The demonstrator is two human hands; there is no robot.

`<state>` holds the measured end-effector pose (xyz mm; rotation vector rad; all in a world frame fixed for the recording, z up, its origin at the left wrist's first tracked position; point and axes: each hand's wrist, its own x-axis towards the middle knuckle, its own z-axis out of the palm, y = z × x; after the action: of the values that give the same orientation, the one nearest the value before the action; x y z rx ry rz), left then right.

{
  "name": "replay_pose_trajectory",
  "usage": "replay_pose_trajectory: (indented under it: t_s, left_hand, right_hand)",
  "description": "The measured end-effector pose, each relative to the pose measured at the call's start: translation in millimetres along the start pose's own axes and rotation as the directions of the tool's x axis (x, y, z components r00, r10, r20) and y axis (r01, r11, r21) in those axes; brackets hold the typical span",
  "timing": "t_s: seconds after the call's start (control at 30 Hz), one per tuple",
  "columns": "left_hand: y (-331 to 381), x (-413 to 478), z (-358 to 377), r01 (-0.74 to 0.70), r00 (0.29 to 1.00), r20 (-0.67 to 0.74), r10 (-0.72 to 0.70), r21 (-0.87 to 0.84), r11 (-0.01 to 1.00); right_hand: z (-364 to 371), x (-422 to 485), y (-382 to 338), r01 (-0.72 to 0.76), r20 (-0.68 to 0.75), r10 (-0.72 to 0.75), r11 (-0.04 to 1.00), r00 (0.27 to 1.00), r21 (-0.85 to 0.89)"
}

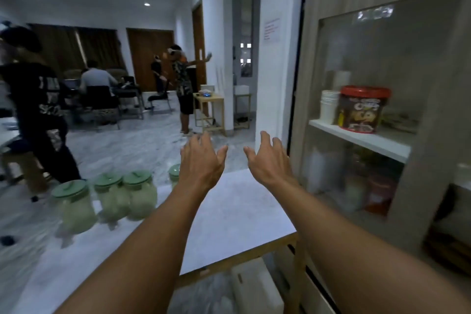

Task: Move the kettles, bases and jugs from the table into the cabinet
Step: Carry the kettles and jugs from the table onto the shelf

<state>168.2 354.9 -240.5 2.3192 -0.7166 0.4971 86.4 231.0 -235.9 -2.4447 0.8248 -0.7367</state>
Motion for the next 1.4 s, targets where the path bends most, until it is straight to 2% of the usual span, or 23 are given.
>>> replay_pose_trajectory:
  t_s: [0.1,0.23,0.47,0.67,0.83,1.0,1.1,1.27,1.4]
  left_hand:
    - [-75.9,8.1,-28.0,0.14,0.989,-0.067,-0.135,0.083,0.987]
    - [-173.0,15.1,-49.9,0.329,0.941,-0.155,-0.302,0.194,0.924]
    - [-299.2,13.1,-57.8,0.641,0.767,-0.211,-0.606,0.224,0.734]
    - [-363.3,20.5,-36.2,0.802,0.597,-0.208,-0.775,0.127,0.584]
    - [-397.8,27.9,-15.7,0.881,0.467,-0.184,-0.865,0.014,0.473]
    - [-439.2,44.9,-5.4,0.912,0.37,-0.152,-0.916,-0.125,0.39]
    - [-463.8,54.3,-0.7,0.911,0.362,-0.127,-0.923,-0.161,0.38]
    - [-506.2,70.8,12.2,0.909,0.37,-0.079,-0.925,-0.172,0.379]
    - [-529.0,74.0,18.3,0.889,0.44,-0.042,-0.897,-0.123,0.441]
  right_hand:
    - [64.4,7.4,-56.4,0.108,0.128,-0.113,0.993,0.985,0.049]
    - [150.7,15.0,-116.5,0.201,0.289,-0.238,0.968,0.927,0.152]
    - [283.5,25.4,-185.3,0.256,0.55,-0.348,0.937,0.759,0.238]
    - [375.7,32.1,-209.2,0.145,0.679,-0.3,0.95,0.669,0.277]
    - [428.1,40.5,-219.9,-0.057,0.715,-0.155,0.963,0.682,0.263]
    - [467.5,49.7,-239.1,-0.179,0.718,-0.09,0.94,0.69,0.29]
    - [483.7,52.8,-250.5,-0.233,0.717,-0.029,0.936,0.696,0.265]
    - [507.7,56.8,-264.0,-0.213,0.661,0.037,0.959,0.75,0.188]
    - [524.1,56.5,-269.0,-0.188,0.637,0.065,0.974,0.768,0.128]
